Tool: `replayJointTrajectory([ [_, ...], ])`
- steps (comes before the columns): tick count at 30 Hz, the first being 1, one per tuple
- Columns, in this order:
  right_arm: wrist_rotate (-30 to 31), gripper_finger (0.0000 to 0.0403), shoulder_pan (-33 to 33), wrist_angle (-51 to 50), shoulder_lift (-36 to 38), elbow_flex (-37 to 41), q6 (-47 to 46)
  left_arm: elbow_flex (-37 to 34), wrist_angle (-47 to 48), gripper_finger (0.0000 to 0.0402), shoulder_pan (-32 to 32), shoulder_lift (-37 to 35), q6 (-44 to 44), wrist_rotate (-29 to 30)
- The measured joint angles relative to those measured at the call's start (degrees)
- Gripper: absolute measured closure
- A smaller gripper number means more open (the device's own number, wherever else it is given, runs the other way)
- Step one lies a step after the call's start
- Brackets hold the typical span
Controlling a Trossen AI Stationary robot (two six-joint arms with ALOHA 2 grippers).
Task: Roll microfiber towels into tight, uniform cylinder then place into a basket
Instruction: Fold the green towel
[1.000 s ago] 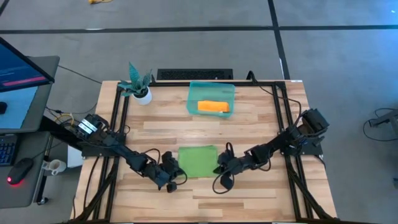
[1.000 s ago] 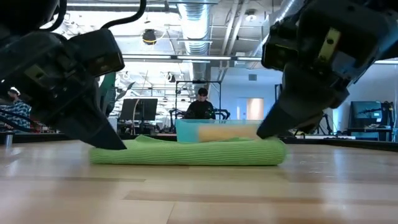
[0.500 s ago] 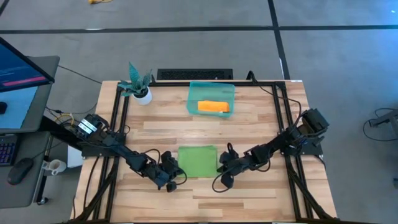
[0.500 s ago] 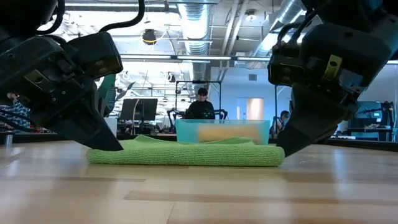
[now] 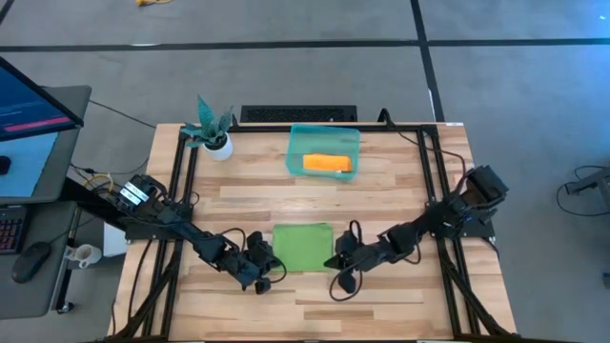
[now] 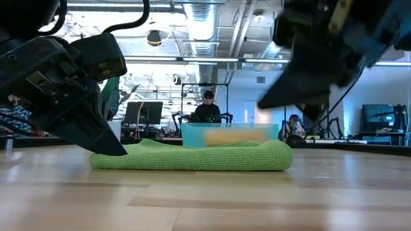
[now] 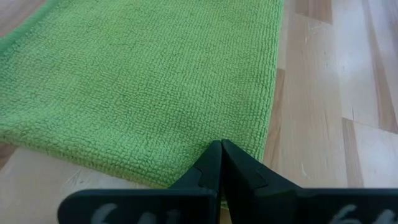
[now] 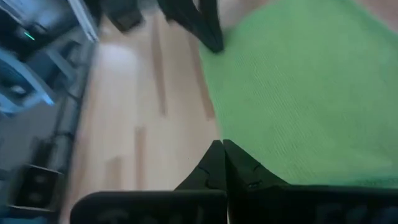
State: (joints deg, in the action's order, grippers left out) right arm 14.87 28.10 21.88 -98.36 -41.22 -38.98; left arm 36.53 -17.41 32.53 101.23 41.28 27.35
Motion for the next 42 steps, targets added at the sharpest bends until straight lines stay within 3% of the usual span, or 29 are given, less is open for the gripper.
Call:
replayJointTrajectory([
  [16,-1.5,0.0397,-0.6,-2.0,-8.9,-2.7,-4.3,0.1,0.0,0.0401,0.0,0.0,0.0,0.0],
  [32,-1.3,0.0397,-0.9,-6.9,-8.7,-2.9,-5.5,0.1,0.0,0.0401,0.2,0.0,-1.6,-0.9],
  [39,-1.7,0.0372,-0.7,-8.1,-6.8,-2.5,-3.1,2.0,1.3,0.0401,0.7,0.0,-5.9,-0.1],
  [42,-1.9,0.0365,-0.7,-8.4,-5.8,-2.4,-2.6,4.1,6.1,0.0401,0.9,-0.2,-6.3,0.0],
])
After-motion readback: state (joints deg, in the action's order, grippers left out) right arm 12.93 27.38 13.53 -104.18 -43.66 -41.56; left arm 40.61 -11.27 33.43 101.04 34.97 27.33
